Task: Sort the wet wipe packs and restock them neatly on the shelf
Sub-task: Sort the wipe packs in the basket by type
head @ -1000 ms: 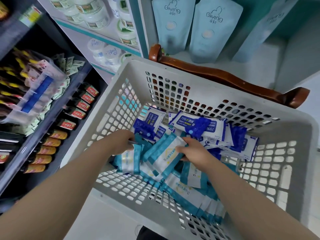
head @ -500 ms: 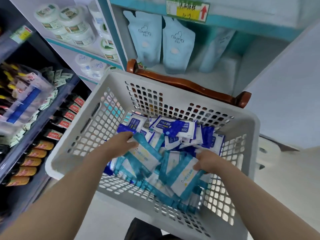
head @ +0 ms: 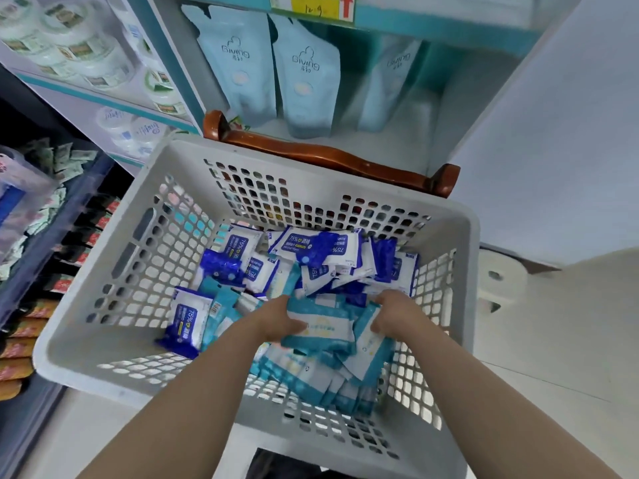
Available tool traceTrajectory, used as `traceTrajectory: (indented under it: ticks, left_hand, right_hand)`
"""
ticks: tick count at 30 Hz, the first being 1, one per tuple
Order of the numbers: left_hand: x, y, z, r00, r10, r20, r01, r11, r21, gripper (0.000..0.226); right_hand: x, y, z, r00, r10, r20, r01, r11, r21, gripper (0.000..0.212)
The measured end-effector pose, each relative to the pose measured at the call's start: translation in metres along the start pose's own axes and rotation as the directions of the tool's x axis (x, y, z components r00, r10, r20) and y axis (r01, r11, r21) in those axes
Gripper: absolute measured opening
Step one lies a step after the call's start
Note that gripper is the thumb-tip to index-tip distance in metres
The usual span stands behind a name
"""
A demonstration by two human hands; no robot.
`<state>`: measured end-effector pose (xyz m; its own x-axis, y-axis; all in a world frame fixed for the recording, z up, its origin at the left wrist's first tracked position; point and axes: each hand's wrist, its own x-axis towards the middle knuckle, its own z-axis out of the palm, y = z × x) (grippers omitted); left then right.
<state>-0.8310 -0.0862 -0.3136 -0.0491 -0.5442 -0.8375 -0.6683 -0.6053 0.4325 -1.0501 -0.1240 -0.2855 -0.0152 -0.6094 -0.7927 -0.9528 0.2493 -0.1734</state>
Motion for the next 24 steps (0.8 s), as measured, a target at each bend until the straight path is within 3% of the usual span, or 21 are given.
traceTrajectory:
  ticks: [4,12,16,18,22,24]
  left_hand:
    - [0.006,0.002,0.008,1.000,-0.002,-0.005,0.003,0.999,0.042,0.056]
    - [0.010,-0.004,0.006,1.000,0.007,0.023,-0.009,0.998,0.063,0.068]
    - [0.010,0.000,0.010,0.998,0.052,0.035,-0.057,0.986,0.157,0.087]
    - [0.010,0.001,0.012,0.998,0.061,0.036,-0.066,0.984,0.166,0.086]
    - [0.007,0.003,0.007,0.999,0.038,0.024,-0.041,0.993,0.115,0.082]
    - [0.003,-0.001,-0.005,1.000,0.019,0.011,-0.021,0.986,0.168,0.069]
  right_hand:
    - [0.000,-0.002,-0.001,1.000,0.020,0.008,-0.021,0.998,0.052,0.063]
    - [0.003,-0.003,0.005,0.999,0.028,0.039,-0.031,0.997,0.077,0.057]
    - [0.005,-0.001,0.010,1.000,0.008,0.017,-0.008,1.000,0.002,0.034]
    - [0.006,-0.002,0.012,1.000,0.000,0.002,0.000,1.000,-0.029,0.028]
    - [0.004,-0.005,0.005,1.000,-0.009,0.001,0.009,1.000,-0.028,0.037]
    - [0.002,-0.009,0.000,0.999,-0.037,-0.021,0.036,0.999,-0.036,0.040]
